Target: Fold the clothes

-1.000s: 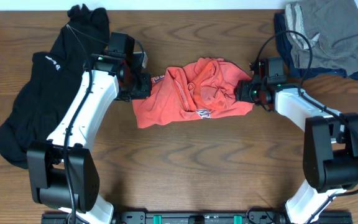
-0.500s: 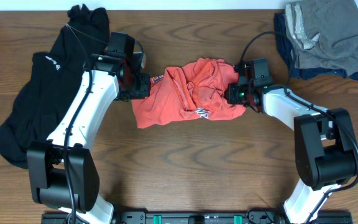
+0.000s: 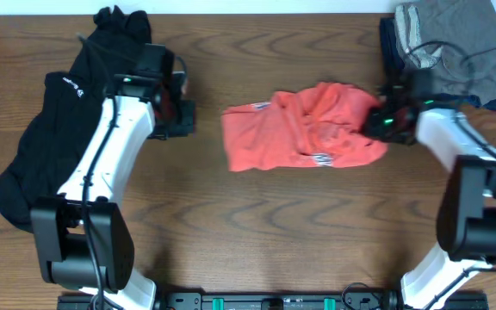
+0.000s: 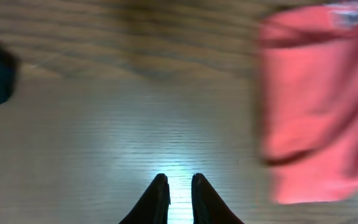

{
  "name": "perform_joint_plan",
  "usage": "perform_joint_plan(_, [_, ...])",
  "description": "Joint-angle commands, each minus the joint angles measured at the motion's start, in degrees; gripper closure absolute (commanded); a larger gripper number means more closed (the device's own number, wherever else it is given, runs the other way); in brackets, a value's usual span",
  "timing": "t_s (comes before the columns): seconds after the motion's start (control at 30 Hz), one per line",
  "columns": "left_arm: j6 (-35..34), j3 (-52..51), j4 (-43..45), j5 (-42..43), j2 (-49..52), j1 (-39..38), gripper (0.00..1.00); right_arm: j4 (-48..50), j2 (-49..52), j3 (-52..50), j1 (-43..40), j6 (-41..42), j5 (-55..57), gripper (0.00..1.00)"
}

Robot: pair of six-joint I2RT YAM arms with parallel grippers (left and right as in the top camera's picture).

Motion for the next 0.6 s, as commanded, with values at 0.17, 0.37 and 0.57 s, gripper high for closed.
perform_joint_plan(0.17, [0.59, 0.79, -1.40, -1.38, -0.09, 6.49, 0.84, -14.93, -6.43, 15.91, 1.33, -10.86, -0.96, 0.99])
perform_joint_plan(0.37, [0.81, 0.79, -1.40, -1.38, -0.09, 7.69, 0.84, -17.42, -6.38, 19.45, 11.91, -11.21, -0.33, 0.99])
perform_joint_plan(0.57, [1.01, 0.79, -1.36, -1.38, -0.09, 7.69, 0.84, -17.97, -3.80, 19.34, 24.79, -10.67, 4.68, 0.99])
